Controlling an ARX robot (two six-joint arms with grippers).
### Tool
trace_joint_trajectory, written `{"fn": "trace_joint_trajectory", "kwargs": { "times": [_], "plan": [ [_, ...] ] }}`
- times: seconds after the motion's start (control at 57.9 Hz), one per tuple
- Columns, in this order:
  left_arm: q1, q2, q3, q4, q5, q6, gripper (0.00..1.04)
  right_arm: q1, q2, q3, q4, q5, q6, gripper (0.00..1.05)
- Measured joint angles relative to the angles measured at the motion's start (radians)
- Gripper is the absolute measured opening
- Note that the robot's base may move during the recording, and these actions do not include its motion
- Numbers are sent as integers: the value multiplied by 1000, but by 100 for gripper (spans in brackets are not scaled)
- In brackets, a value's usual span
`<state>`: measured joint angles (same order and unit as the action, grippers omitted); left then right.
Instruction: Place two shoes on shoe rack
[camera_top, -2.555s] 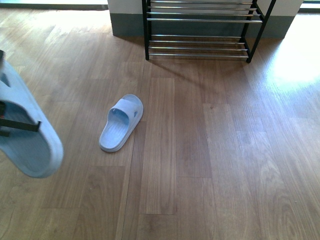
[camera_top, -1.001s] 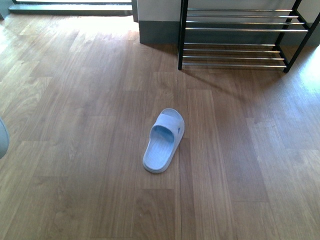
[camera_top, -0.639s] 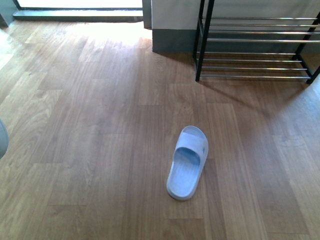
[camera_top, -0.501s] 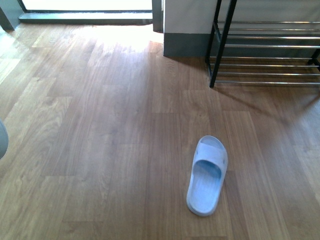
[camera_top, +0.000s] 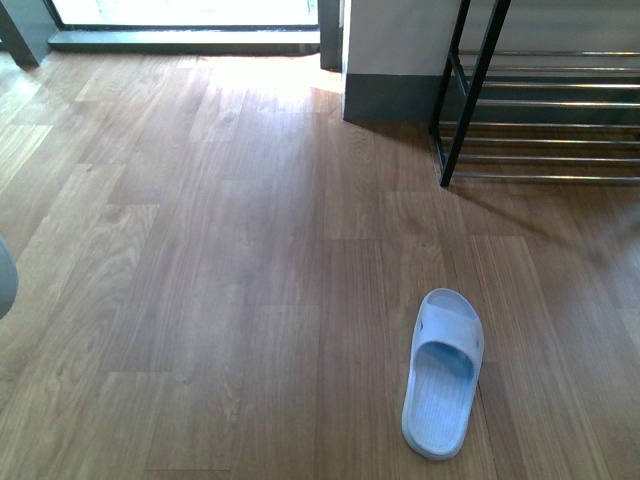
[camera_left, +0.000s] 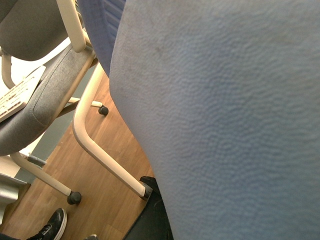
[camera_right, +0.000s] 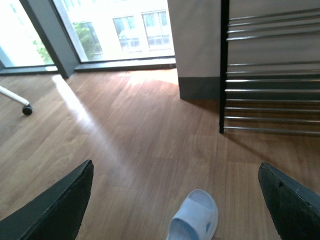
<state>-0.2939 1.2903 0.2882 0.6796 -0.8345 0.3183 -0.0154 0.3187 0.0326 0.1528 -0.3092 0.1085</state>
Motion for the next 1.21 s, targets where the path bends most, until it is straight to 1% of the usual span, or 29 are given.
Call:
{"fn": "trace_joint_trajectory", "kwargs": {
  "times": [0.052,0.104,0.138,0.207,0.242,0.276,0.345,0.397,0.432,0.483,0.552,0.587,0.69,0.777,0.863,1.036,1.139,1.208],
  "plan": [
    [0,0,0,0,-2,0,2,53,121,11,91,51,-10,96],
    [1,0,0,0,-4,0,2,116,291,35,214,104,-23,96],
    [1,0,0,0,-4,0,2,140,364,49,265,125,-30,96],
    [0,0,0,0,-2,0,2,206,599,98,421,192,-64,96],
    [0,0,0,0,-2,0,2,229,720,128,490,197,-74,96],
    [0,0,0,0,-2,0,2,242,803,150,527,204,-84,96],
    [0,0,0,0,-3,0,2,276,1048,216,629,249,-116,96],
    [0,0,0,0,-3,0,2,291,1206,261,669,253,-125,96],
    [0,0,0,0,-3,0,2,306,1353,309,681,251,-129,96],
    [0,0,0,0,-3,0,2,320,1491,348,712,262,-137,96],
    [0,0,0,0,-3,0,2,332,1648,402,715,254,-137,96],
    [0,0,0,0,-3,0,2,338,1760,444,723,266,-138,96],
    [0,0,0,0,-3,0,2,344,2007,569,697,283,-142,96],
    [0,0,0,0,-3,0,2,341,2137,652,667,299,-143,96],
    [0,0,0,0,-3,0,2,327,2240,727,660,307,-142,96],
    [0,0,0,0,-3,0,2,294,2324,819,654,318,-135,96],
    [0,0,0,0,-3,0,2,247,2384,894,650,337,-132,96],
    [0,0,0,0,-3,0,2,218,2422,958,621,352,-132,96]
  ]
}}
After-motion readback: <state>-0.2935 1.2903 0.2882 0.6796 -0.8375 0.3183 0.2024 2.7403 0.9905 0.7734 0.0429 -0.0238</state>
